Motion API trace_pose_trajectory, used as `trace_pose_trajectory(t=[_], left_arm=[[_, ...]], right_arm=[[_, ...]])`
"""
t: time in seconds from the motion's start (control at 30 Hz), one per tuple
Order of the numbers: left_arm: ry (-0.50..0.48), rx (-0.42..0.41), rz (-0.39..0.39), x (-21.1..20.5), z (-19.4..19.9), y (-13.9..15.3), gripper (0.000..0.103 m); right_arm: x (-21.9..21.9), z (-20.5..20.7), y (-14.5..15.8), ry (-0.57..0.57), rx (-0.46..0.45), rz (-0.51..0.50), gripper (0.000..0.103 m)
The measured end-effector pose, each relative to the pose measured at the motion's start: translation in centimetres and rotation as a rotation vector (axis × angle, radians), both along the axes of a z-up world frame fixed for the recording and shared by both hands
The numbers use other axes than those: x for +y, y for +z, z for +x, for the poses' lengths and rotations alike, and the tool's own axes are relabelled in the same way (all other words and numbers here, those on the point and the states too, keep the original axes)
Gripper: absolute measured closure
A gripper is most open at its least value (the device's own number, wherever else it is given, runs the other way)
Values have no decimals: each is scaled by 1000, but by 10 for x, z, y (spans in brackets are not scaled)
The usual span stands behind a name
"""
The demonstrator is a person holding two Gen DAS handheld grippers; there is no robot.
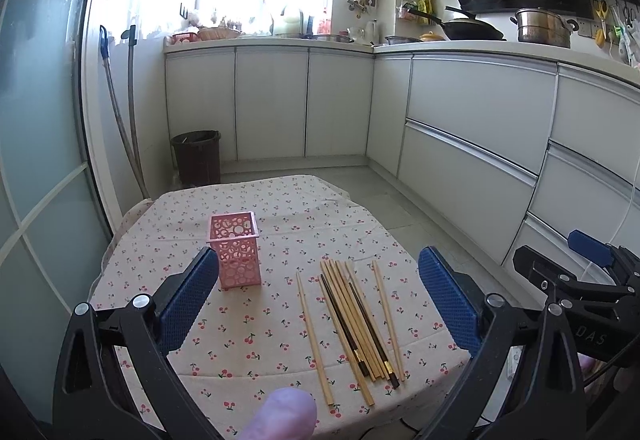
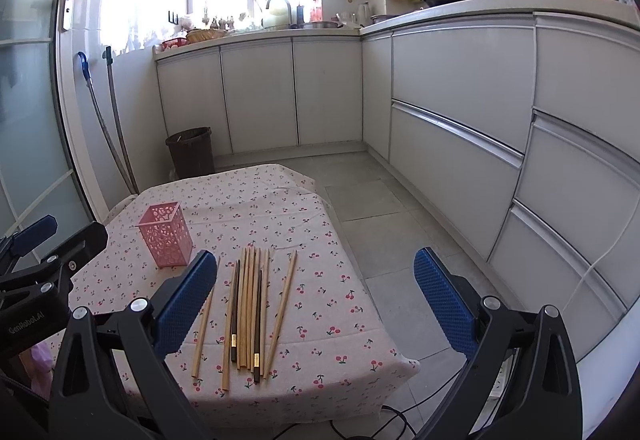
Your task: Organize utensils
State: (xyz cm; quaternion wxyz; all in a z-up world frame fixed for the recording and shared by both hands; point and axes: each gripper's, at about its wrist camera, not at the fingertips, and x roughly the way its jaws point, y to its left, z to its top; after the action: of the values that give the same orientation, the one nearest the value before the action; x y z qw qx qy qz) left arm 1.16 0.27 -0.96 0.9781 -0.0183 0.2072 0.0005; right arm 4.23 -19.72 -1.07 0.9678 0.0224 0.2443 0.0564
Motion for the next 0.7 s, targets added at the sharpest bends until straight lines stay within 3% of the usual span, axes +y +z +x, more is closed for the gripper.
trace_pose_trajectory(t=[0.7], left_arm=[[-2,6,3,-1,2,-3,7]], right_arm=[[-1,1,-1,-1,9,6,7]])
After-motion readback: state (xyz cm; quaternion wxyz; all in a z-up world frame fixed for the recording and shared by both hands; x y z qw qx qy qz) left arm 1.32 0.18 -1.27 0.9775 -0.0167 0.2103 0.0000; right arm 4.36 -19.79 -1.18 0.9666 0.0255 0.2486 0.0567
